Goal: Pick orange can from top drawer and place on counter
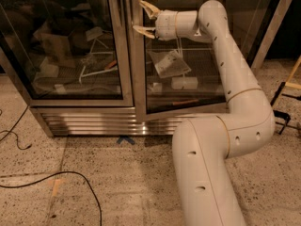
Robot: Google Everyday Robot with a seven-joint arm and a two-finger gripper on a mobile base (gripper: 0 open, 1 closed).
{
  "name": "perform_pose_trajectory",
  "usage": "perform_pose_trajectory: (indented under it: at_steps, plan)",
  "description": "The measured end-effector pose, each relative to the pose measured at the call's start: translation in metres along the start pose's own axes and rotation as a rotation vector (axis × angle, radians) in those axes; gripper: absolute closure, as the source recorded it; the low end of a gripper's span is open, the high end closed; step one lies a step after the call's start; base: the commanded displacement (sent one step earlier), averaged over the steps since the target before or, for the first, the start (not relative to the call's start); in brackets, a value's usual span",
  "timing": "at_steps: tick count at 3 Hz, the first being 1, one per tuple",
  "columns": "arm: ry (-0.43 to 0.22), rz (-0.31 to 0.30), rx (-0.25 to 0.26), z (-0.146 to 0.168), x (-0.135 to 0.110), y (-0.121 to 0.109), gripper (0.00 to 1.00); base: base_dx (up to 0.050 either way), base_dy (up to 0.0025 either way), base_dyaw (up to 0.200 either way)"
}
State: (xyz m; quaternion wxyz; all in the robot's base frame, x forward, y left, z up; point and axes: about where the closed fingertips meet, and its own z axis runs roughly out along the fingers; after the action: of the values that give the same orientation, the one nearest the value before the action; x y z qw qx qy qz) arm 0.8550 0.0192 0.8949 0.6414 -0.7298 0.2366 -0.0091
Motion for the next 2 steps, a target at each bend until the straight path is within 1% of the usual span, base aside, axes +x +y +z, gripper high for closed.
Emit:
perform_pose_trajectory:
  at_steps: [2]
  plan:
    - [0.002,0.0,0.001,0.0008,-0.0022,0.003,1.0,0.0,0.0,0.0]
